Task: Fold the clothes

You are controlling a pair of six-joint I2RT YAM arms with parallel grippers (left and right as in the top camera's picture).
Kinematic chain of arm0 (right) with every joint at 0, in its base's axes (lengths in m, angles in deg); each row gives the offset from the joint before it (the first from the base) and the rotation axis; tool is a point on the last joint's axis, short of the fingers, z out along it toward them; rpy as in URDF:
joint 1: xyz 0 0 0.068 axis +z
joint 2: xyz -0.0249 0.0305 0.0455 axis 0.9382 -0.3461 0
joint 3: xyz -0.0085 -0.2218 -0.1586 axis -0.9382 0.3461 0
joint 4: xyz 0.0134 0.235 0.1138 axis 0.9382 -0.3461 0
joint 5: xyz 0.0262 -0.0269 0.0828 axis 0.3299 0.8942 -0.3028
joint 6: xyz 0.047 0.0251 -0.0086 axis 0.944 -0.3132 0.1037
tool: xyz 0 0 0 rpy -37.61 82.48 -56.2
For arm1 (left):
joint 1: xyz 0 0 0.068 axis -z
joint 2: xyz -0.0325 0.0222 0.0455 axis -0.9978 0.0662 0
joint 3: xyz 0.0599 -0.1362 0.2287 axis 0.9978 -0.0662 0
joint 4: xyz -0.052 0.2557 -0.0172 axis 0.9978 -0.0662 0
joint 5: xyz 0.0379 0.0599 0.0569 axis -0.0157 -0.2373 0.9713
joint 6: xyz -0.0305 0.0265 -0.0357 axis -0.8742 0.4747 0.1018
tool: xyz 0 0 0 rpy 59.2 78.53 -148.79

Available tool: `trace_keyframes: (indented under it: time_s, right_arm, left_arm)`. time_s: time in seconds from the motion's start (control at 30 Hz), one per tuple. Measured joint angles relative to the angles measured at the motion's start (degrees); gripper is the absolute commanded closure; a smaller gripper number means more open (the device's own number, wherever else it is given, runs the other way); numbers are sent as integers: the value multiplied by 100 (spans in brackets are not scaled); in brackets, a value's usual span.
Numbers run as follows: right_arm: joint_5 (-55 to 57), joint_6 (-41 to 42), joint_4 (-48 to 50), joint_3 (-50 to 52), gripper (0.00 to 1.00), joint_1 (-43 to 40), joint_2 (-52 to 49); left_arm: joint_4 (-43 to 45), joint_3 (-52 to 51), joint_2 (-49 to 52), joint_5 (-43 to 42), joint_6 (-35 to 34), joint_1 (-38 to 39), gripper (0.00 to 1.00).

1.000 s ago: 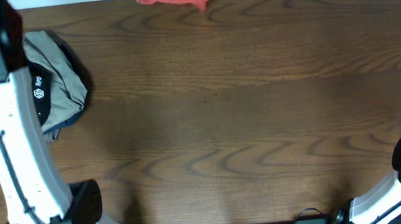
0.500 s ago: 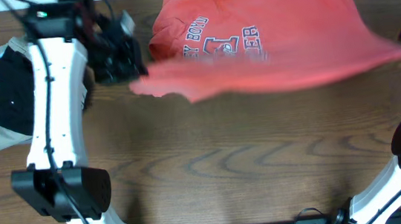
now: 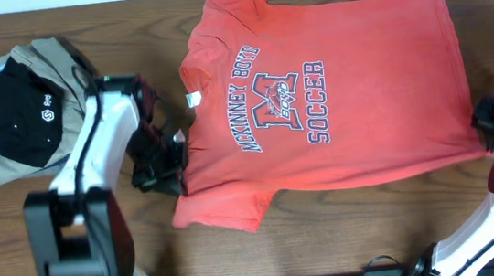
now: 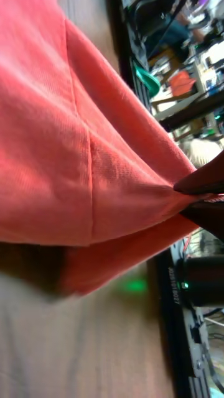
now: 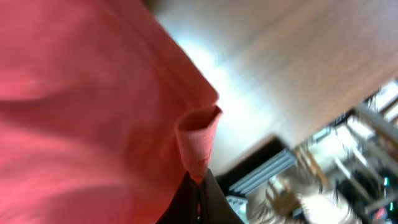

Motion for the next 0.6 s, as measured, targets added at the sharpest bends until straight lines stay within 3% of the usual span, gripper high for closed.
trace_keyframes:
  time_s: [0.37,0.6]
  right_arm:
    - [15,289,671,1499,99,-452,1513]
    - [-437,184,1714,1534,99,-437,2026]
  left_arm:
    - [229,-610,-2719,170,-693,0,94]
    - [1486,-623,-3202,380,-1329,0,94]
